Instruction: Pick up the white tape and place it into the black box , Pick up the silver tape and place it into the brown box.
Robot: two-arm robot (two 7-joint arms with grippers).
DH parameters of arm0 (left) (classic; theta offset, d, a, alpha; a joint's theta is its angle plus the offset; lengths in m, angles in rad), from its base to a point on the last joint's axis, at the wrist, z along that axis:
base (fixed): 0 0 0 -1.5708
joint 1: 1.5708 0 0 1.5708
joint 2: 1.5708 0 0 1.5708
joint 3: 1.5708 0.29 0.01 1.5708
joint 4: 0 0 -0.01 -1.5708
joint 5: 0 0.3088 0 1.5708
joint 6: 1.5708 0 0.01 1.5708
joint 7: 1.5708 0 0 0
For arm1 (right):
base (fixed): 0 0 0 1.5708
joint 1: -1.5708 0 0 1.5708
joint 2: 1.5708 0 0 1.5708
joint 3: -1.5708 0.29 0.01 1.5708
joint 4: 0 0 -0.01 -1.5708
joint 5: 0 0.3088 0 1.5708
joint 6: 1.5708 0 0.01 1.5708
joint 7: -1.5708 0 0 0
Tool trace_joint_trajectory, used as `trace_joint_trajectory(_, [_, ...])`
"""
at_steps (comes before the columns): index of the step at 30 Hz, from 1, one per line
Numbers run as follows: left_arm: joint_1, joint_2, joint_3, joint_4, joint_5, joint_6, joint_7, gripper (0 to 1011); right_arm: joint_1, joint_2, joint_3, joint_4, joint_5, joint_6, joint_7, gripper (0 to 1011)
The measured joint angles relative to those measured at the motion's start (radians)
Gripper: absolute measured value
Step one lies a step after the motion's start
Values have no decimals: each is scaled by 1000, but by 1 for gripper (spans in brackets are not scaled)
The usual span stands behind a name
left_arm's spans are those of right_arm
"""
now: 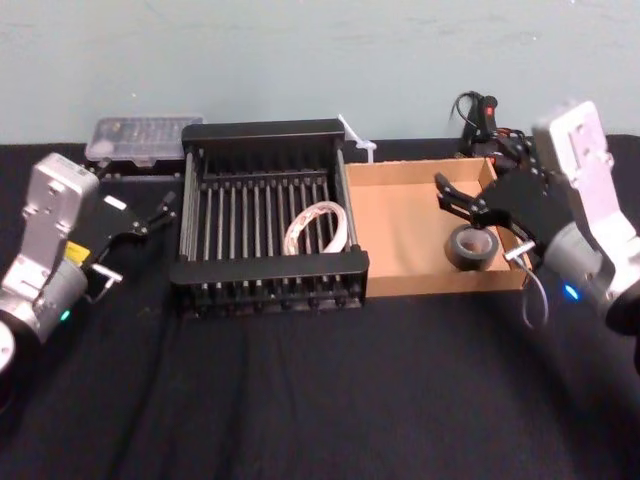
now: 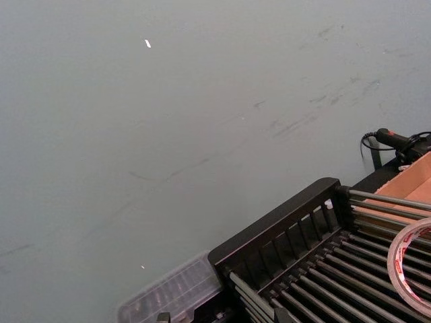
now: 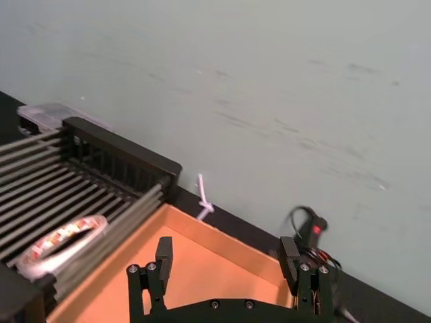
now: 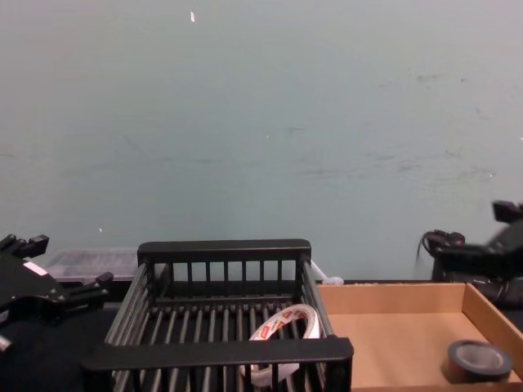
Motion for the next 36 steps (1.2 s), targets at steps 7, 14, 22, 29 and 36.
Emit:
trace_joint_trajectory(7, [0, 0, 0, 0, 0, 0, 0, 1001, -80, -17, 27, 2, -47, -85, -60, 1000])
trace_joint_trajectory(14, [0, 0, 0, 0, 0, 0, 0, 1001, -117, -44, 47, 29, -74, -109, -95, 1002])
trace_joint_trajectory(22, [0, 0, 0, 0, 0, 0, 0, 1001, -126, -70, 70, 54, -89, -101, -107, 1002])
trace_joint_trajectory(29, [0, 0, 0, 0, 0, 0, 0, 1001, -125, -82, 86, 59, -90, -88, -109, 1002])
trace_joint_trajectory(36, [0, 0, 0, 0, 0, 0, 0, 1001, -125, -80, 82, 59, -90, -89, -108, 1002])
